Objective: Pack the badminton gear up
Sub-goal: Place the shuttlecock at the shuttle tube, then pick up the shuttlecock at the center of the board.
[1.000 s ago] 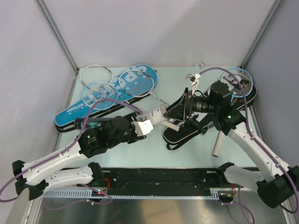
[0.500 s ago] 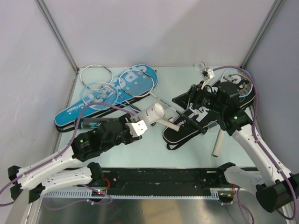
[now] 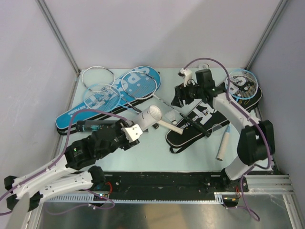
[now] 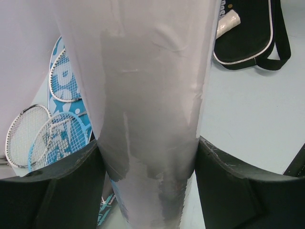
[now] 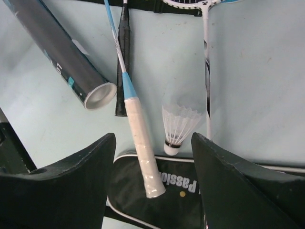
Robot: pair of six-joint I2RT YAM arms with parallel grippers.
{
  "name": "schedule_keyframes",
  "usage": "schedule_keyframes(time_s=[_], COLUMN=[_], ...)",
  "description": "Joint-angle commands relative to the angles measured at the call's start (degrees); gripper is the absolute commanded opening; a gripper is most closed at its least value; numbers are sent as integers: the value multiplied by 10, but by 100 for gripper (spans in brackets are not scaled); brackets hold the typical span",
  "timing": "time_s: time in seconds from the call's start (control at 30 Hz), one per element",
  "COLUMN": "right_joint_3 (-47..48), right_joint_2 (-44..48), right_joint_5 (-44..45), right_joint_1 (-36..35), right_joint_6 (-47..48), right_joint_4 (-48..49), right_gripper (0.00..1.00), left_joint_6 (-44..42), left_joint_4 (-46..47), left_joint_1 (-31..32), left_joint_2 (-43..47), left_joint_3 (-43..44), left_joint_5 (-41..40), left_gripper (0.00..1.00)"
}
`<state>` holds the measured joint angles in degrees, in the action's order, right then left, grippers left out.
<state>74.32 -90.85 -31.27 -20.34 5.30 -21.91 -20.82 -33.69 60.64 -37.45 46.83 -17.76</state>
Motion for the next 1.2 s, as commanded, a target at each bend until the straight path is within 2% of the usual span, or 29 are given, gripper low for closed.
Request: schedule_keyframes(time_s=[0.0,0.23,0.47,0.83,1.17], right_joint_3=[87,230,334,362,372], right_joint_2=[-71,-230,-326,-369,-361], right_joint_5=[-48,-73,-98,-104,-82], right_joint_1=[-5,-23,-23,-33,-29], right_joint_6=[91,136,177,226,250], right_joint_4=[-50,-147,-249,-332,-393], right_gripper=[71,70,67,64,49], left_joint_6=[11,12,15,12,8], left_joint_4=[28,28,27,26,26], left_joint_1=[4,4,4,4,3], left_joint_2=[5,-1,11,1,-1], left_joint_3=[6,9,0,-3,-4], left_joint_5=[1,-4,-14,-18,-21], left_gripper=[26,27,27,27,27])
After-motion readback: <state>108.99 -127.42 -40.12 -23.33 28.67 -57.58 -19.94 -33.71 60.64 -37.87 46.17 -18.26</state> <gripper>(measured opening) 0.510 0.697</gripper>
